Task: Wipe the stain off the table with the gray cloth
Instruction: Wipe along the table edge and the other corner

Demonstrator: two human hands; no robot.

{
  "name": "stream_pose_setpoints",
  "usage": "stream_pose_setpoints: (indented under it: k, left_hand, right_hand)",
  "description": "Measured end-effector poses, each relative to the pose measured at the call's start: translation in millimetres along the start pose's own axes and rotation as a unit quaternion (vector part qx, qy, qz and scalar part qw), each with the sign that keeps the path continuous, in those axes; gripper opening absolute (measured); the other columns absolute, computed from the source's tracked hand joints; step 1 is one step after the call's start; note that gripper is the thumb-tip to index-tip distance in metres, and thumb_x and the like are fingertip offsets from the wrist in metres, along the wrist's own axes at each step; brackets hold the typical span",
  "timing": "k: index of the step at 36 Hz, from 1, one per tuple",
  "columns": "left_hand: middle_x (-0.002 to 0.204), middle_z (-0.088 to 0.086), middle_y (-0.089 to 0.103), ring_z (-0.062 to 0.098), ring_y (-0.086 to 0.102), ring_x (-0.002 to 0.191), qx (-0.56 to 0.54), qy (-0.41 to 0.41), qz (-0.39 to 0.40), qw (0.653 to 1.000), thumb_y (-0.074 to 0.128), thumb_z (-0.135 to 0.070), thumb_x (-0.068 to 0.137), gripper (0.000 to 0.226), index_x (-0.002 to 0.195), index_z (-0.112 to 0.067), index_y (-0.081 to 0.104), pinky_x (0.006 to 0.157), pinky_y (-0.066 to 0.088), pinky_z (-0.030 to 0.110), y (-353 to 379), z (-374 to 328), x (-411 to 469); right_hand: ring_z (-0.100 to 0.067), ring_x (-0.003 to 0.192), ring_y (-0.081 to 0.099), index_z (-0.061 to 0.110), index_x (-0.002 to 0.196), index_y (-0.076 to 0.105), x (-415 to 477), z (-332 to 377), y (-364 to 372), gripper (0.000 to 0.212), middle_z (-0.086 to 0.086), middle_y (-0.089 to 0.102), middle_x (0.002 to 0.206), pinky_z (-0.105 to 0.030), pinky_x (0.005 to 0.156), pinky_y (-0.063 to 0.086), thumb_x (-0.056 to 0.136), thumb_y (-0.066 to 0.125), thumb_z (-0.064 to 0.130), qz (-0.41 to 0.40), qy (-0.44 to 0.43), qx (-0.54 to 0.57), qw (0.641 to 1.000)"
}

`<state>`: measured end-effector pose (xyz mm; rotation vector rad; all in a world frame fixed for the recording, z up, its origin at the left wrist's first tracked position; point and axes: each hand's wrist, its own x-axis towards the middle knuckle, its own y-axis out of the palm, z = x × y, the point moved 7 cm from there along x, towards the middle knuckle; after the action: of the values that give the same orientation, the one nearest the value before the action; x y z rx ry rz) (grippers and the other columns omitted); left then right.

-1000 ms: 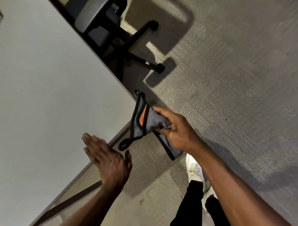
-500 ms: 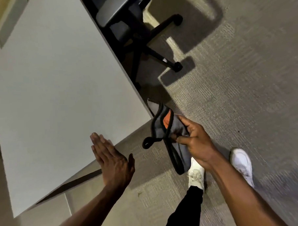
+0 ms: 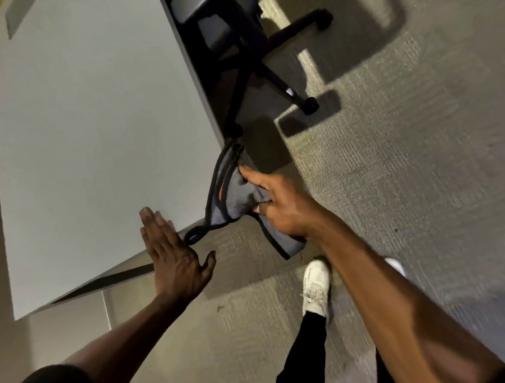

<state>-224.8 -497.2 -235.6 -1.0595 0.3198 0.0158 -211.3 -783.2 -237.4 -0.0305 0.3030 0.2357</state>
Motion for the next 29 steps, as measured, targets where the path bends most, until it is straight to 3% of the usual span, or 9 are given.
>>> stream_pose_setpoints:
  k: [2,5,7,10,12,17,21,27,29]
  left_hand:
    - [0.174,0.040,-0.031,0.056,-0.029,0.166,0.014,-0.002,0.020,1.000,0.027,-0.089,0.094,0.125,0.142,0.020,0.062,0.139,-0.010,0.063,1.4,0.8,-0.6]
    - [0.175,0.038,-0.032,0.054,-0.028,0.167,-0.015,0.012,-0.008,1.000,0.041,-0.085,0.093,0.121,0.166,0.011,0.038,0.138,-0.003,0.067,-3.2,-1.0,-2.0]
    - [0.175,0.038,-0.033,0.054,-0.028,0.167,-0.021,0.019,-0.023,0.999,0.042,-0.085,0.093,0.123,0.170,0.010,0.029,0.138,-0.003,0.067,-7.0,-2.2,-2.3]
    - [0.176,0.034,-0.033,0.051,-0.026,0.168,-0.080,0.026,-0.089,0.993,0.050,-0.080,0.091,0.135,0.169,0.018,-0.003,0.139,-0.008,0.063,-17.2,-4.0,-4.3]
    - [0.177,0.033,-0.033,0.051,-0.025,0.169,-0.095,0.028,-0.105,0.990,0.052,-0.079,0.090,0.139,0.168,0.018,-0.011,0.139,-0.007,0.063,-20.5,-5.1,-5.1]
    - [0.177,0.034,-0.031,0.053,-0.021,0.168,-0.096,0.037,-0.124,0.987,0.062,-0.075,0.090,0.141,0.167,0.018,-0.011,0.139,-0.009,0.062,-20.0,-4.9,-5.4]
    - [0.178,0.037,-0.026,0.061,-0.010,0.168,-0.099,0.040,-0.118,0.987,0.070,-0.071,0.086,0.143,0.168,0.019,-0.007,0.139,-0.007,0.063,-17.8,-4.2,-4.5]
    - [0.177,0.039,-0.024,0.058,-0.016,0.169,-0.097,0.045,-0.076,0.991,0.050,-0.084,0.089,0.137,0.169,0.018,0.006,0.137,0.000,0.070,-8.5,-0.8,-3.2]
    - [0.177,0.039,-0.024,0.057,-0.017,0.169,-0.105,0.050,-0.089,0.989,0.051,-0.082,0.089,0.138,0.169,0.019,0.002,0.138,-0.003,0.069,-11.2,-1.6,-3.8]
  right_hand:
    - [-0.016,0.156,0.037,0.032,0.166,0.027,-21.4,0.9,7.3,0.091,0.005,0.037,0.170,-0.035,0.128,0.035,0.094,0.064,-0.010,-0.001,-0.005,-0.006,1.000]
    - [-0.011,0.156,0.035,0.031,0.166,0.028,-42.0,0.4,16.5,0.093,0.008,0.035,0.170,-0.031,0.128,0.034,0.091,0.054,-0.018,-0.025,-0.019,0.006,0.999]
    - [-0.010,0.157,0.034,0.027,0.165,0.031,-39.1,-0.9,16.0,0.092,0.007,0.036,0.170,-0.032,0.130,0.032,0.089,0.049,-0.021,-0.035,-0.022,0.021,0.999]
    - [-0.009,0.157,0.034,0.023,0.163,0.037,-19.7,4.2,5.8,0.089,0.006,0.038,0.169,-0.032,0.130,0.032,0.089,0.048,-0.024,-0.028,0.002,0.055,0.998]
    - [-0.010,0.155,0.039,0.021,0.161,0.042,-0.7,13.2,-5.4,0.083,0.004,0.043,0.167,-0.029,0.128,0.034,0.090,0.048,-0.022,-0.025,0.016,0.073,0.997]
    - [-0.010,0.149,0.047,0.018,0.157,0.048,29.1,27.1,-18.4,0.077,0.002,0.053,0.160,-0.039,0.126,0.040,0.088,0.050,-0.015,-0.021,0.028,0.103,0.994]
    - [-0.009,0.157,0.033,0.021,0.162,0.038,3.3,27.3,-3.0,0.076,0.005,0.038,0.170,-0.031,0.131,0.027,0.095,0.051,-0.011,-0.024,-0.004,0.038,0.999]
    - [-0.002,0.159,0.023,0.026,0.165,0.032,-35.8,24.9,17.9,0.081,0.015,0.026,0.171,-0.041,0.132,0.028,0.095,0.050,-0.010,-0.061,-0.037,-0.007,0.997]
    - [-0.002,0.159,0.023,0.025,0.164,0.033,-25.6,30.3,15.8,0.078,0.014,0.026,0.172,-0.038,0.133,0.026,0.096,0.049,-0.010,-0.061,-0.032,-0.008,0.998]
